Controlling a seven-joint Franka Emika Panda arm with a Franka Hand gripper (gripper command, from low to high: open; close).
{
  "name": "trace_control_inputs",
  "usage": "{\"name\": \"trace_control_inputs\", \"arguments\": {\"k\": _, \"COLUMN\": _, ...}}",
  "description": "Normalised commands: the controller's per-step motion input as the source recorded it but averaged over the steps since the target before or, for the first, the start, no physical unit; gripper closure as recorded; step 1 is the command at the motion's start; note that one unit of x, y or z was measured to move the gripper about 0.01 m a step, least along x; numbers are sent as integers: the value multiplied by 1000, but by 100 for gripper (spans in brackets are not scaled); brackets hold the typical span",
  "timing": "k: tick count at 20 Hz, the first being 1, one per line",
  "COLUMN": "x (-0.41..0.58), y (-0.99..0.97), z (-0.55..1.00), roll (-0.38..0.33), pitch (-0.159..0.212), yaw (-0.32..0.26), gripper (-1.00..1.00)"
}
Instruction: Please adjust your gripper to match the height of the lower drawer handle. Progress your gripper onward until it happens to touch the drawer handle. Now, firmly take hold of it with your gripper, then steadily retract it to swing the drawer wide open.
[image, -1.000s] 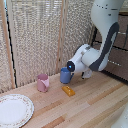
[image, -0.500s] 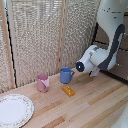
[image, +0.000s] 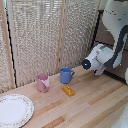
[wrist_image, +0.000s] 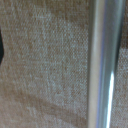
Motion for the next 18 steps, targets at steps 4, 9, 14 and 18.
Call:
{"name": "trace_control_inputs", "arguments": {"k": 4, "x": 3, "y": -80, "z": 0, "roll": 14, "pitch": 0, "yaw": 24, "gripper": 100}}
{"name": "trace_control_inputs", "arguments": {"k": 9, "x": 13, "y": 47, "z": 0, "roll": 87, "pitch": 30, "yaw": 7, "gripper": 100}}
{"name": "trace_control_inputs", "arguments": {"k": 14, "x": 10, "y": 423, "z": 0, "roll": 68, "pitch": 10, "yaw": 1, "gripper": 100}}
{"name": "trace_control_inputs", "arguments": {"k": 18, "x": 120, "y": 758, "z": 18, "roll": 64, "pitch": 42, "yaw": 48, "gripper": 100}}
